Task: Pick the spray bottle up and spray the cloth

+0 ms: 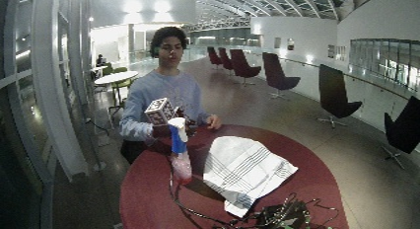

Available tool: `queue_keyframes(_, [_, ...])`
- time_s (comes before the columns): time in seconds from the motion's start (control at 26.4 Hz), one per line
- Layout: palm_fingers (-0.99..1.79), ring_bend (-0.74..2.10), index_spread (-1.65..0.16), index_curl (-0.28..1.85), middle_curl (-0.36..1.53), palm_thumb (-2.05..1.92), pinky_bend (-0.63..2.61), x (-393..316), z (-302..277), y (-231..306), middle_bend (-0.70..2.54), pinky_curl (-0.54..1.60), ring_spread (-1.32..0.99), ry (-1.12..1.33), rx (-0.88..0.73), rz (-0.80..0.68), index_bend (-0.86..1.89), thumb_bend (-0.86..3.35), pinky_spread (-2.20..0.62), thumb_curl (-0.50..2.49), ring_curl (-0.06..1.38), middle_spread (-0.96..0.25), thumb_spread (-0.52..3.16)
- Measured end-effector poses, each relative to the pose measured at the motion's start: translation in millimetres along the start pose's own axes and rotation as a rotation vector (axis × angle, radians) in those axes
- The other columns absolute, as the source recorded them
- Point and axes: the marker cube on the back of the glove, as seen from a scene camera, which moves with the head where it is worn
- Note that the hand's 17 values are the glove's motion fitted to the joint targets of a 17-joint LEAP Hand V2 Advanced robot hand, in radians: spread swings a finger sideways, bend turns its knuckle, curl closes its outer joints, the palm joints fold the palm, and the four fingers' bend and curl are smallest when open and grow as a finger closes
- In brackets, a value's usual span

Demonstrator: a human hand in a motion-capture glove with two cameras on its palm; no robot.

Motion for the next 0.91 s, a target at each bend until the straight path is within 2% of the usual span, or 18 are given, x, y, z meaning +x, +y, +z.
queue_keyframes(0.23, [0.57,0.33,-0.40,0.25,0.30,0.48,0.28,25.0,-25.9,30.7,0.27,0.29,0.02,-0.094,0.094,0.120,0.12,0.06,0.23,0.27,0.25,-0.03,1.05])
queue_keyframes(0.45, [0.56,0.36,-0.40,0.24,0.32,0.47,0.30,49.6,-39.4,38.3,0.26,0.31,0.03,-0.198,0.188,0.208,0.10,0.00,0.23,0.27,0.27,-0.03,1.03])
queue_keyframes(0.91, [0.40,0.48,-0.41,0.13,0.34,0.44,0.47,106.3,-44.6,-5.5,0.25,0.37,0.05,-0.464,0.254,0.411,0.00,-0.03,0.24,0.28,0.31,0.01,0.95])
